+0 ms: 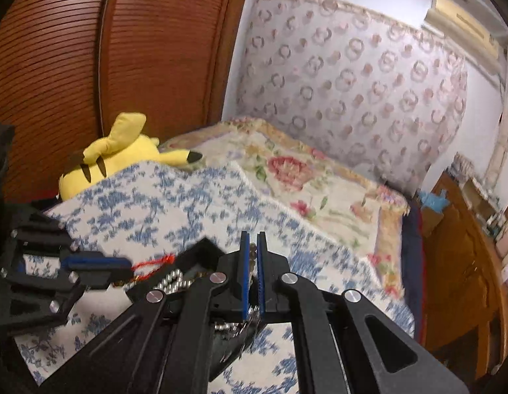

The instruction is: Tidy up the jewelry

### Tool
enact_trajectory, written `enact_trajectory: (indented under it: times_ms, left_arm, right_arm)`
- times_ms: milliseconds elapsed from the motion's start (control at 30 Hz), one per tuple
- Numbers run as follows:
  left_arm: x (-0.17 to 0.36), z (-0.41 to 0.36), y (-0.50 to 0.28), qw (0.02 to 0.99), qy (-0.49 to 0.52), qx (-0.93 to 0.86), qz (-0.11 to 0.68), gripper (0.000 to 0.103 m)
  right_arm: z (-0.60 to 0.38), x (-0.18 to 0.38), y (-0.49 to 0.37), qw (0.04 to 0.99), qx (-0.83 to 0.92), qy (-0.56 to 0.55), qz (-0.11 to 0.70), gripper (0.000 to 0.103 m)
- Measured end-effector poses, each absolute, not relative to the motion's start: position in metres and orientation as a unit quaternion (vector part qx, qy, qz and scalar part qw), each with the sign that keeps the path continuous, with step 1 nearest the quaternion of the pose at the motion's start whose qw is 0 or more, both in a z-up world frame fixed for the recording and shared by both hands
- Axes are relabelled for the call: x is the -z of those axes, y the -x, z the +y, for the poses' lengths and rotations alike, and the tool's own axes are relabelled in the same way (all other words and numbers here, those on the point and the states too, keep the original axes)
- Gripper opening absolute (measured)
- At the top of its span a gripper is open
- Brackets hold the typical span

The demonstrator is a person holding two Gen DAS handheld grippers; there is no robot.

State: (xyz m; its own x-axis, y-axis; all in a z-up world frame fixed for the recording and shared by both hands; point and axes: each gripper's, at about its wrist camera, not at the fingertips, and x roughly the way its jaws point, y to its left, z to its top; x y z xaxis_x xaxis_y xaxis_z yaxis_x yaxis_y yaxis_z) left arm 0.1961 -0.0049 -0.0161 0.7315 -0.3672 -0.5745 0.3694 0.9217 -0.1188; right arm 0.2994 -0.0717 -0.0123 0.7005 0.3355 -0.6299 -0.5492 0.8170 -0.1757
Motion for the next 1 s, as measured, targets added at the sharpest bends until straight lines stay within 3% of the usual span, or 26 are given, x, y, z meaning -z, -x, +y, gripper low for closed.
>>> enact_trajectory:
  times_ms: [33,100,167,400,500,567,767,867,1000]
  left_arm:
    - [0.019,-0.006,-0.201,0.929,0.000,0.197,0.312,0.002]
    - [0.023,-0.007,-0.210,0.927,0.005,0.197,0.320,0.002]
    - [0.027,-0.009,-0.219,0.924,0.010,0.198,0.327,0.002]
    - [0.033,-0.018,-0.239,0.919,0.014,0.197,0.340,0.002]
    - [0.033,-0.018,-0.241,0.919,0.022,0.194,0.342,0.014]
    - [0.032,-0.018,-0.237,0.921,0.019,0.189,0.340,0.029]
    - [0.035,-0.013,-0.210,0.927,-0.005,0.171,0.334,0.059]
    - [0.039,-0.011,-0.192,0.928,-0.023,0.167,0.331,0.070]
    - [0.049,-0.003,-0.166,0.926,-0.028,0.170,0.335,0.071]
  right_arm:
    - [-0.074,0.017,-0.300,0.904,-0.245,0.174,0.303,0.005]
    - [-0.078,0.023,-0.301,0.905,-0.242,0.166,0.307,0.019]
    - [-0.084,0.025,-0.300,0.906,-0.243,0.157,0.310,0.024]
    - [-0.107,0.030,-0.282,0.908,-0.244,0.138,0.311,0.025]
    - [-0.114,0.034,-0.268,0.907,-0.247,0.139,0.312,0.025]
    - [-0.119,0.038,-0.254,0.907,-0.252,0.133,0.311,0.025]
    - [-0.125,0.051,-0.214,0.902,-0.276,0.114,0.311,0.025]
    - [-0.124,0.064,-0.191,0.894,-0.296,0.107,0.319,0.025]
    - [-0.118,0.086,-0.163,0.880,-0.315,0.108,0.339,0.025]
